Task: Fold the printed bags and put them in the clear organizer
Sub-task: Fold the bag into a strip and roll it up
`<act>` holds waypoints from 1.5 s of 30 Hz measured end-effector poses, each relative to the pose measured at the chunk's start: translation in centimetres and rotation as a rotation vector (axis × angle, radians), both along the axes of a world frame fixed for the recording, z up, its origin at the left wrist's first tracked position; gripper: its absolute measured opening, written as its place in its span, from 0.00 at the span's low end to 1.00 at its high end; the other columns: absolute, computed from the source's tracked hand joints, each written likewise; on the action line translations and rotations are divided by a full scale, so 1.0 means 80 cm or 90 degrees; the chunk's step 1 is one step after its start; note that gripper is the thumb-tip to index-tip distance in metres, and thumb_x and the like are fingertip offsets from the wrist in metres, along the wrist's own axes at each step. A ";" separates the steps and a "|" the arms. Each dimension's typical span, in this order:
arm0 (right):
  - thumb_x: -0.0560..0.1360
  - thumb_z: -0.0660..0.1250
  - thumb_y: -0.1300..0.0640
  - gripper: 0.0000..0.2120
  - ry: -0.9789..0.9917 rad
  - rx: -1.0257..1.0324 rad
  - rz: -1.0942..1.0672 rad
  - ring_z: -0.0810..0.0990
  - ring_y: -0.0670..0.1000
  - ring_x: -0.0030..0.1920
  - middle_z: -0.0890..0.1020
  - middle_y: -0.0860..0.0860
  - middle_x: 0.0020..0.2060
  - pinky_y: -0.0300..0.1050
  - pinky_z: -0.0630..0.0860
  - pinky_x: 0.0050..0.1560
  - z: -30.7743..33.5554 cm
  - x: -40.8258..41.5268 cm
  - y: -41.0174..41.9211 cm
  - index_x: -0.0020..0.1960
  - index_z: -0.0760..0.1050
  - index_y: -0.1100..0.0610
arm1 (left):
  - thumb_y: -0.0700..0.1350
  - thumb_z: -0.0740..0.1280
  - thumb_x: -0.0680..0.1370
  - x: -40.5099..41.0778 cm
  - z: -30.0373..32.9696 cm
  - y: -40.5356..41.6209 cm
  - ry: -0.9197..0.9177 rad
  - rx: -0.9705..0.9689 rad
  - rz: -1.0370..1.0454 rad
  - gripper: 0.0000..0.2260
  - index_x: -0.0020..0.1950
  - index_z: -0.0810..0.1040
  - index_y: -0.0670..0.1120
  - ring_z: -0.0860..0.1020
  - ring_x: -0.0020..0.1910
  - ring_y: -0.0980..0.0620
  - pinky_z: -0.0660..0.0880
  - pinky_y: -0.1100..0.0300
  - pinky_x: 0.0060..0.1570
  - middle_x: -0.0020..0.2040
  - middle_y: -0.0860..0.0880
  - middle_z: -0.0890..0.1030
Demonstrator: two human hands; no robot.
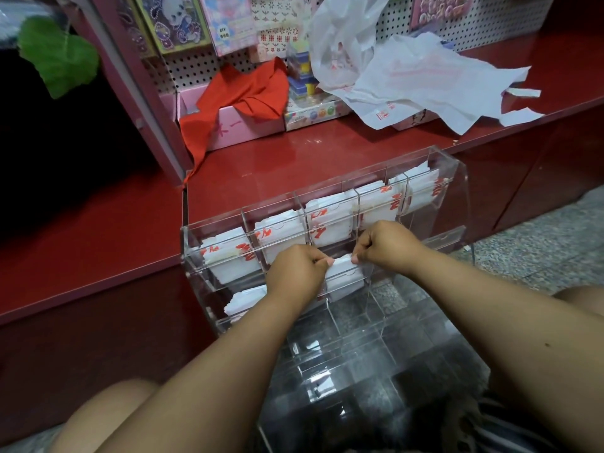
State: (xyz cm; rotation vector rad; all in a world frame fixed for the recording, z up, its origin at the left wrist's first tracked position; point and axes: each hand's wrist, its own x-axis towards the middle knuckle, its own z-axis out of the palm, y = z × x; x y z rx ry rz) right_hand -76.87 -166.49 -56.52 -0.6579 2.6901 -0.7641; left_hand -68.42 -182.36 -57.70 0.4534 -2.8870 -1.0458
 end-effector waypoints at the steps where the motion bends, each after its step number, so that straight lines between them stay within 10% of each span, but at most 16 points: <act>1: 0.71 0.73 0.57 0.02 -0.023 0.003 -0.015 0.82 0.48 0.45 0.86 0.48 0.41 0.44 0.78 0.52 -0.001 -0.001 -0.002 0.40 0.85 0.53 | 0.51 0.68 0.78 -0.002 0.000 -0.001 -0.011 0.008 0.006 0.08 0.44 0.85 0.52 0.81 0.46 0.50 0.79 0.51 0.48 0.45 0.53 0.85; 11: 0.75 0.66 0.46 0.17 0.189 0.021 -0.034 0.76 0.54 0.34 0.75 0.50 0.28 0.43 0.67 0.33 0.011 0.016 -0.003 0.32 0.73 0.55 | 0.53 0.61 0.81 0.009 0.024 0.006 0.077 -0.052 -0.084 0.23 0.27 0.65 0.50 0.69 0.30 0.48 0.72 0.53 0.35 0.24 0.52 0.68; 18: 0.76 0.66 0.53 0.14 0.350 -0.240 -0.132 0.69 0.49 0.34 0.70 0.45 0.30 0.45 0.61 0.33 0.079 0.004 0.000 0.33 0.67 0.53 | 0.54 0.57 0.79 0.002 0.099 -0.015 0.407 -0.205 0.019 0.16 0.50 0.82 0.48 0.75 0.48 0.46 0.68 0.55 0.44 0.45 0.49 0.75; 23: 0.77 0.65 0.50 0.10 0.308 -0.221 -0.225 0.75 0.54 0.41 0.77 0.51 0.37 0.45 0.66 0.41 0.100 -0.064 0.004 0.39 0.72 0.54 | 0.61 0.49 0.82 -0.035 0.099 -0.059 0.111 -0.291 0.030 0.27 0.78 0.60 0.51 0.51 0.79 0.48 0.44 0.47 0.76 0.79 0.46 0.57; 28: 0.76 0.65 0.49 0.15 0.310 -0.100 -0.256 0.75 0.60 0.56 0.80 0.59 0.52 0.49 0.71 0.54 0.094 -0.136 0.015 0.53 0.79 0.60 | 0.68 0.42 0.79 -0.050 0.094 -0.063 -0.103 -0.311 0.007 0.31 0.79 0.55 0.56 0.50 0.79 0.48 0.45 0.41 0.76 0.81 0.48 0.52; 36: 0.77 0.64 0.48 0.24 0.350 0.048 -0.266 0.66 0.64 0.66 0.70 0.62 0.65 0.55 0.65 0.64 0.108 -0.195 0.003 0.69 0.68 0.58 | 0.68 0.42 0.79 -0.047 0.096 -0.060 -0.100 -0.338 0.015 0.30 0.78 0.58 0.57 0.53 0.79 0.48 0.50 0.41 0.75 0.80 0.48 0.56; 45: 0.76 0.66 0.46 0.26 0.223 -0.157 -0.184 0.67 0.61 0.68 0.69 0.61 0.67 0.49 0.65 0.67 0.157 -0.257 -0.078 0.71 0.66 0.52 | 0.68 0.41 0.78 -0.048 0.091 -0.061 -0.093 -0.348 0.015 0.31 0.78 0.56 0.58 0.51 0.79 0.49 0.49 0.43 0.75 0.80 0.50 0.55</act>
